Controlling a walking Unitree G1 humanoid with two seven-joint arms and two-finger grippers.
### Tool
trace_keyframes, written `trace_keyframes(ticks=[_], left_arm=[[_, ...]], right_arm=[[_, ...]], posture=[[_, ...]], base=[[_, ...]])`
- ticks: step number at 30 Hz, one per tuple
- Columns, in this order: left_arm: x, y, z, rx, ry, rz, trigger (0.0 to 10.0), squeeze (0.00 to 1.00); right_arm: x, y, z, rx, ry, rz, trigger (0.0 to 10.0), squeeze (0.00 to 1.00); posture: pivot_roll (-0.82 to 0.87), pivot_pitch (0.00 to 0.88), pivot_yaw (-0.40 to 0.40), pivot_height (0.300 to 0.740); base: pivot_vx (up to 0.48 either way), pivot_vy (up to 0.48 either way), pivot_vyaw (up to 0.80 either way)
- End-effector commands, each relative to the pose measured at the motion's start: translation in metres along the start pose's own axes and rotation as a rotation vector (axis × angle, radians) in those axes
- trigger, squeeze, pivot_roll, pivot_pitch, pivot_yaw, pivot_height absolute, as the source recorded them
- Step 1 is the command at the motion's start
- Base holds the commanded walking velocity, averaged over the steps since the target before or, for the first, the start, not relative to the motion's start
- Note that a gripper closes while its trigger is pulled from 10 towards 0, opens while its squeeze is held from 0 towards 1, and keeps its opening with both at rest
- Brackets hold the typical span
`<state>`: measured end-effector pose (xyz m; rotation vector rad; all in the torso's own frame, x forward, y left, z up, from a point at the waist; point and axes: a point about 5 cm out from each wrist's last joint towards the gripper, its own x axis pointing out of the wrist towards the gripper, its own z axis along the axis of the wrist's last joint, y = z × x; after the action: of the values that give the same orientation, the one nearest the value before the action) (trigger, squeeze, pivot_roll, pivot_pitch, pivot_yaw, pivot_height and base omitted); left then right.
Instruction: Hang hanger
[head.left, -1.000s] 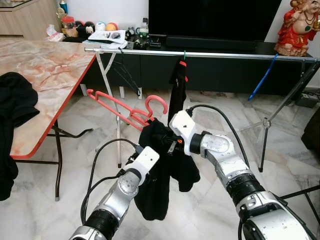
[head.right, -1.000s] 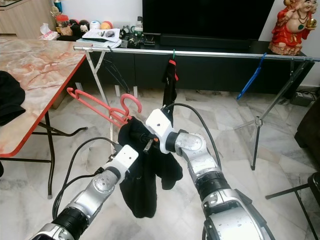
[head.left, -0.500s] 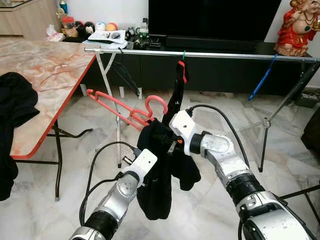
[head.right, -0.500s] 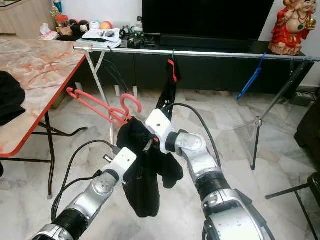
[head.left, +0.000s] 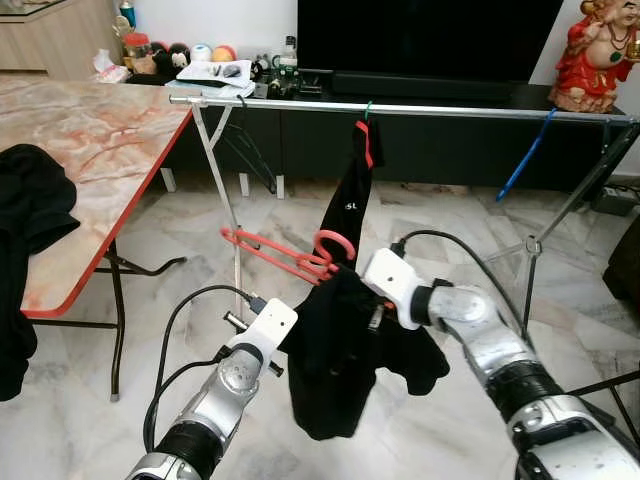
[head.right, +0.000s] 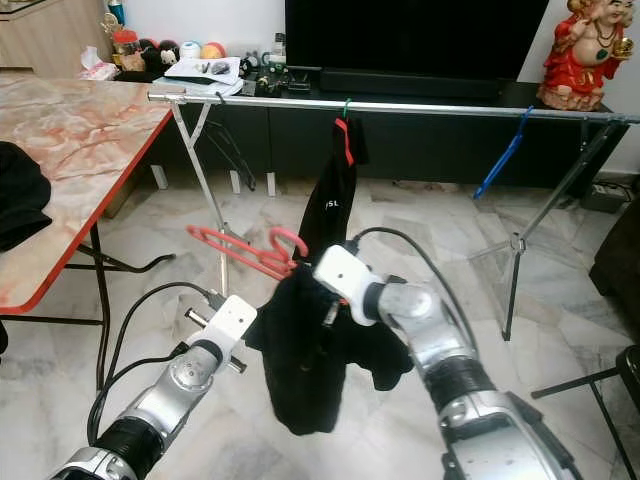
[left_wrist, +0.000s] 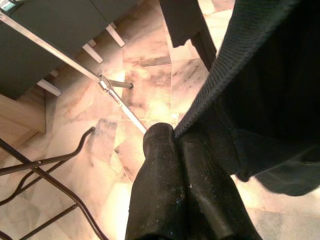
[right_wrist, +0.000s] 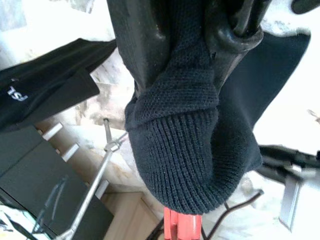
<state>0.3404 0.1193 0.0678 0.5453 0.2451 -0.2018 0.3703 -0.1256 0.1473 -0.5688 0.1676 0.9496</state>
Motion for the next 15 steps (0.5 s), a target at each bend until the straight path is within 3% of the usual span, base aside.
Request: trace_keyframes(ticks=[1,9,15], left_arm=[[-0.001,0.002,-0.007,-0.007,0.022,0.015,0.0,0.00],[-0.003,0.005,-0.016,-0.005,0.046,0.017,0.0,0.00],[-0.004,0.006,-0.019,-0.002,0.055,0.014,0.0,0.00]], right_arm=[[-0.005,-0.005,0.001,-0.015,-0.014,-0.016,10.0,0.00],[-0.029,-0.002,-0.018,-0.018,0.003,0.092,10.0,0.00],[-0.057,-0.002,-0.052,-0.073,0.196,0.136,10.0,0.00]], posture=[[-0.03,0.065,-0.035,0.740],[-0.02,0.064,-0.034,0.740],[-0.03,0.069,-0.032,0.740]], base=[[0.000,0.000,0.00],[0.000,0.000,0.00],[0.000,0.000,0.00]])
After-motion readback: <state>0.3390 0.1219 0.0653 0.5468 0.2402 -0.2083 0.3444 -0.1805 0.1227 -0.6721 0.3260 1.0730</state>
